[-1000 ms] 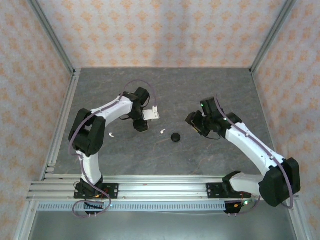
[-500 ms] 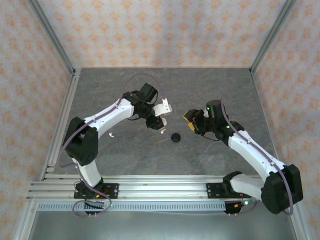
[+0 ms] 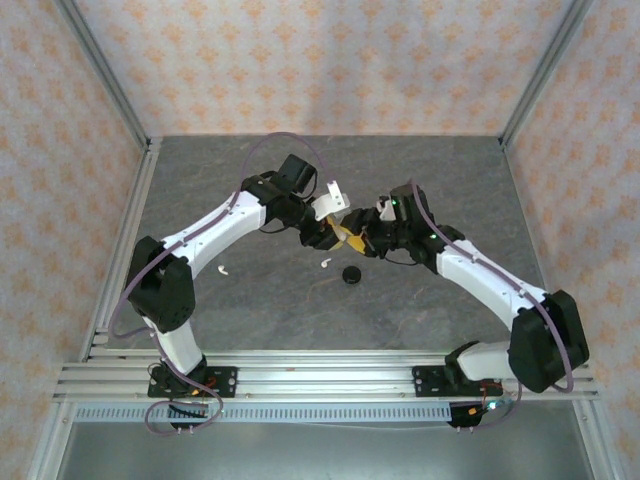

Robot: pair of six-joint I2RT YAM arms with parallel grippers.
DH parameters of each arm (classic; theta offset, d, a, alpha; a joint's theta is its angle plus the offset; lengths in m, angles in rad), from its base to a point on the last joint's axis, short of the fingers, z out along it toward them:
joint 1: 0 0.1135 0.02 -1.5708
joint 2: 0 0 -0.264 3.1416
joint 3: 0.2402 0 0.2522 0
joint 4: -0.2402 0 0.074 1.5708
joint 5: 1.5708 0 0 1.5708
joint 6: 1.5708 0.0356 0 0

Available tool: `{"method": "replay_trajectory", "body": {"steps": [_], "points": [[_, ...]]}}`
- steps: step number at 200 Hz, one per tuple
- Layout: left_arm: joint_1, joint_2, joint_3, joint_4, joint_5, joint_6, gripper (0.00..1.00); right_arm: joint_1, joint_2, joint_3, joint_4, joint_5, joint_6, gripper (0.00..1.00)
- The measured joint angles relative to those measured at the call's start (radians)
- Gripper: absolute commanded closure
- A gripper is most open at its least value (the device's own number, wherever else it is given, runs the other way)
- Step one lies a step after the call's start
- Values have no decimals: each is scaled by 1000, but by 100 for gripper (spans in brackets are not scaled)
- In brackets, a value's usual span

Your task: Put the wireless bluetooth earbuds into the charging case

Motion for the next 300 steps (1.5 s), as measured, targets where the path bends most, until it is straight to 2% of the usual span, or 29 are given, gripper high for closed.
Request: {"method": "replay_trajectory", "body": {"steps": [55,80,93,122,146,161,179,220,242,272,300], "points": [[0,0,14,0,31,-22,62,3,38,34,-17,-32,-39,49],[0,0,31,-2,38,-22,62,3,53,60,-44,-40,-63,54],[0,0,36,-7,38,-22,62,3,59,76,-58,-41,-78,60],[0,0,45,-19,38,-22,62,2,62,101,-100,-40,-121,84],[0,0,48,-27,39,-30,61,3,62,119,-142,-31,-153,94],[0,0,49,-27,39,-47,56,3,62,131,-167,-24,-180,99],[-2,-2,49,-20,43,-76,44,3,62,157,-208,-16,-207,100],[24,-56,31,39,46,-178,32,-2,62,254,-287,-10,-313,100],[73,-113,6,97,91,-259,31,-23,63,328,-343,-15,-397,100],[198,-201,-25,194,203,-389,33,-53,81,467,-464,-47,-531,100],[250,-241,-11,188,330,-412,37,-54,126,618,-546,-100,-631,100]]}}
